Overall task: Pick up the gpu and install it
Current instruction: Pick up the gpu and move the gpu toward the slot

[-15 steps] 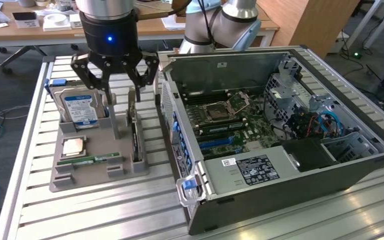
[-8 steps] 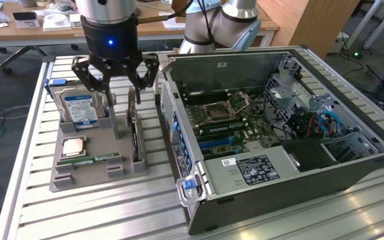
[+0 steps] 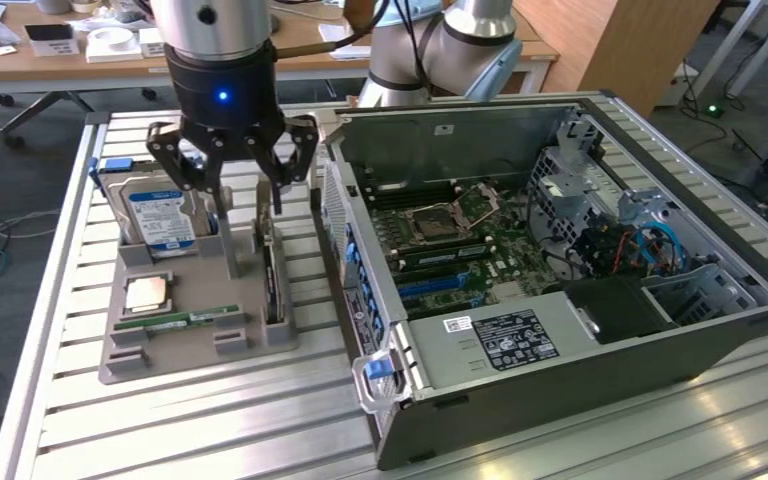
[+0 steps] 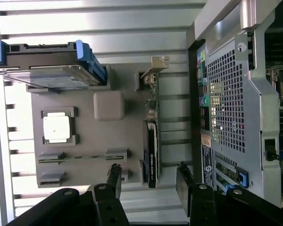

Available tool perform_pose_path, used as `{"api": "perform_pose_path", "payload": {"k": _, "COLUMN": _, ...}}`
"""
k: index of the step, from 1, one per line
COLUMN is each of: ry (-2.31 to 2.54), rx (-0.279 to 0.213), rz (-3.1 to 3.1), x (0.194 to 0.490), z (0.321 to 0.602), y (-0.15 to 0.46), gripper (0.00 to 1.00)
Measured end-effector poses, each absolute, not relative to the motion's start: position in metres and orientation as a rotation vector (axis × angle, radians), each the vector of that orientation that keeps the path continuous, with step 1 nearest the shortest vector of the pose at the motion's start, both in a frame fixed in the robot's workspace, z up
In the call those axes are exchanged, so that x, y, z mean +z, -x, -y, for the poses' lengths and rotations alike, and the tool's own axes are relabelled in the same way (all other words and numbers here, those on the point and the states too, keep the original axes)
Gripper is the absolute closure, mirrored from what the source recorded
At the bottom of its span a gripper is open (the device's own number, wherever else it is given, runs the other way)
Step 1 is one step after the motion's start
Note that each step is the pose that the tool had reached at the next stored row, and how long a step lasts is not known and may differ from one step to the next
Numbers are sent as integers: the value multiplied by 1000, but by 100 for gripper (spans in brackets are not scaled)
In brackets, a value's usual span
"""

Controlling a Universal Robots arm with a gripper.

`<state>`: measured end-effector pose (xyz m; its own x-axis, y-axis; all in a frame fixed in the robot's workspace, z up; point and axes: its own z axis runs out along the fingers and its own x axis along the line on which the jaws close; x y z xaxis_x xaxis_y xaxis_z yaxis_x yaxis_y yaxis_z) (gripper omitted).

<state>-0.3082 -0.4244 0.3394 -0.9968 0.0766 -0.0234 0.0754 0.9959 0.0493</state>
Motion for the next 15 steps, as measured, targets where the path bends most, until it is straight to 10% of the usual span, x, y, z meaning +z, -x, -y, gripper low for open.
{"api": "perform_pose_path", "payload": {"k": 15, "ry": -119, "rx": 75, "rz": -3113, "x": 324, "z": 424, "y": 308, "gripper": 41}}
